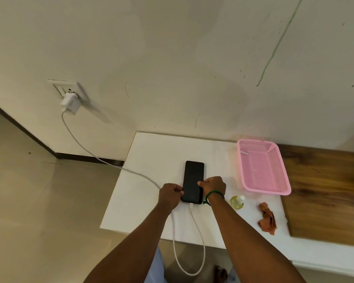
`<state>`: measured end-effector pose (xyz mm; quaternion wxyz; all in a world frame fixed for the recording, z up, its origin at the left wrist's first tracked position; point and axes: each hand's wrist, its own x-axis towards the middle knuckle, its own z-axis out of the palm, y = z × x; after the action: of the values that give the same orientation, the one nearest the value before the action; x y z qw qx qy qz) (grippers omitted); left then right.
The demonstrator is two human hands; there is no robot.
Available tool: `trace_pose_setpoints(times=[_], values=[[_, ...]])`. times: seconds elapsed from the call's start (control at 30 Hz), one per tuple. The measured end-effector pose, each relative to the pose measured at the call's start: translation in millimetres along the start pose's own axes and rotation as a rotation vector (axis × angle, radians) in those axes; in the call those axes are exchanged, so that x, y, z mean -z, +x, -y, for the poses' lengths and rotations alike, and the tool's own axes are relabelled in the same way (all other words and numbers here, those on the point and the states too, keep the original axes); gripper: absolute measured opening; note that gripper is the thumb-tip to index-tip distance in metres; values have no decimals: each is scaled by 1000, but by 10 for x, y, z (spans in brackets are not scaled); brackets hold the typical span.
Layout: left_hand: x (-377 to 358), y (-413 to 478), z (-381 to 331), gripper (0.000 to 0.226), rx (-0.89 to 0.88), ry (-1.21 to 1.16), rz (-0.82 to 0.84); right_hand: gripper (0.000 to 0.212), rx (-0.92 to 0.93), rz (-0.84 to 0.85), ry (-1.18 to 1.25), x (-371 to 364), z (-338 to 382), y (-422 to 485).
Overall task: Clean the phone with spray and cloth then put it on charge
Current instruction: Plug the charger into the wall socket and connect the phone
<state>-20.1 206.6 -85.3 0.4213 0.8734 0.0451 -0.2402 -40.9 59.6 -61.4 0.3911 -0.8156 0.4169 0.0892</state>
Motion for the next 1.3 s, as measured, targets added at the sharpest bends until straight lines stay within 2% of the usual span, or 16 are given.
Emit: trace_pose_setpoints(times=[0.77, 0.97, 1.13, 1.23, 1.3], values=[[42, 98, -59, 20, -12, 204, 0, 36, -49, -34, -72, -22, 6, 41], [80, 47, -127, 17, 55, 157, 0, 41, -8, -65, -143, -98, -26, 102], [130, 22, -110, 21, 23, 187, -2, 45, 38, -82, -251, -153, -27, 132], [304, 49, -103, 23, 30, 72, -2, 42, 81, -139, -246, -133, 59, 37], [620, 30, -162, 27, 20, -33, -116, 33, 159, -166, -238, -136, 228, -54]])
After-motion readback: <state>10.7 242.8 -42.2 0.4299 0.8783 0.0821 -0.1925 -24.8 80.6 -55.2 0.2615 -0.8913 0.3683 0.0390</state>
